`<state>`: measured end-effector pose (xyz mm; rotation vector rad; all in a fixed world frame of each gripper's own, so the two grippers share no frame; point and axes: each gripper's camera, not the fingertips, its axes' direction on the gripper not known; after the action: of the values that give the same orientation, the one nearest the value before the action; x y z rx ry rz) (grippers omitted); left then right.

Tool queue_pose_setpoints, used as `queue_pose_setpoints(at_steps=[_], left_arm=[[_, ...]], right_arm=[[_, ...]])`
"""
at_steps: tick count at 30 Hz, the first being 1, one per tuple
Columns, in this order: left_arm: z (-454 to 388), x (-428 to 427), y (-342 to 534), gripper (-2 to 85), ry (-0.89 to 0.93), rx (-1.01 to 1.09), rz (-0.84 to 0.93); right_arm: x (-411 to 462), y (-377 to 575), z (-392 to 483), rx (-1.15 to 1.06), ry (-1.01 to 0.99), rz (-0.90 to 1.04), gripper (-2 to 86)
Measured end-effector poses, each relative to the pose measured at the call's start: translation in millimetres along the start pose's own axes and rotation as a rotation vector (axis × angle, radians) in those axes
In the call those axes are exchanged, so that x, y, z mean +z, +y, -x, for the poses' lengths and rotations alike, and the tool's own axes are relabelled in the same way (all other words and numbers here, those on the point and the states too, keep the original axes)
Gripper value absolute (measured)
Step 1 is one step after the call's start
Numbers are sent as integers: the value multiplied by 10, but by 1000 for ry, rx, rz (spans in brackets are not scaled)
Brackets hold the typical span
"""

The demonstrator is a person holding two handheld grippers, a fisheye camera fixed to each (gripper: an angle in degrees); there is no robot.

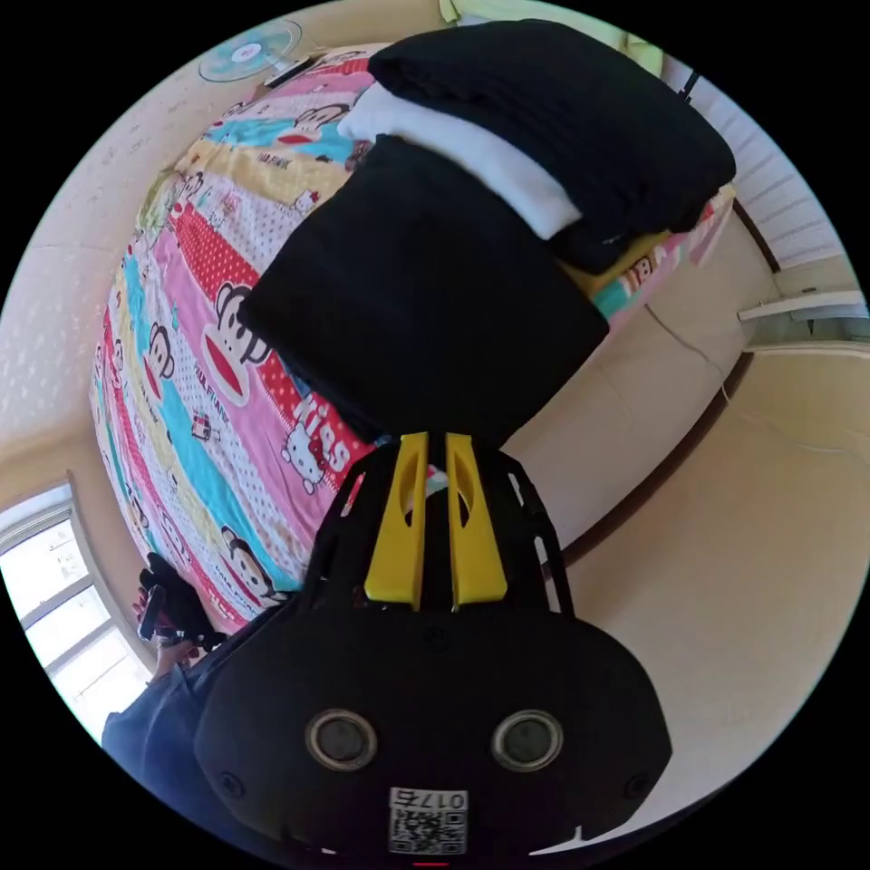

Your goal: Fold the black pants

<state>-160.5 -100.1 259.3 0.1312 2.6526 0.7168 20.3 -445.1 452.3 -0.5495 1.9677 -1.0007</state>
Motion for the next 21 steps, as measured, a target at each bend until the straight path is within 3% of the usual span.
queue_pose_setpoints(at_steps=[7,11,13,17,19,21], left_arm=[[-931,11,97,52,-49,5,0],[-1339,119,206,73,-38,-25,-28],[-1471,217,248,88,9,-39,-33],[-1689,409,388,153,295,-81,-146],[-1769,433,483,145,488,-37,-255],[-1834,418,655,98,725,37,-420]], right_arm=[[-446,-723,-385,-274,67,-160,88],[-152,-1055,-652,-281,170,-43,96],[32,-1123,-851,-244,74,29,92],[-117,-1197,-1268,-80,-174,0,53],[-314,-1153,-1256,-119,-198,-30,41],[-574,-1093,-1186,-229,-358,-33,35]])
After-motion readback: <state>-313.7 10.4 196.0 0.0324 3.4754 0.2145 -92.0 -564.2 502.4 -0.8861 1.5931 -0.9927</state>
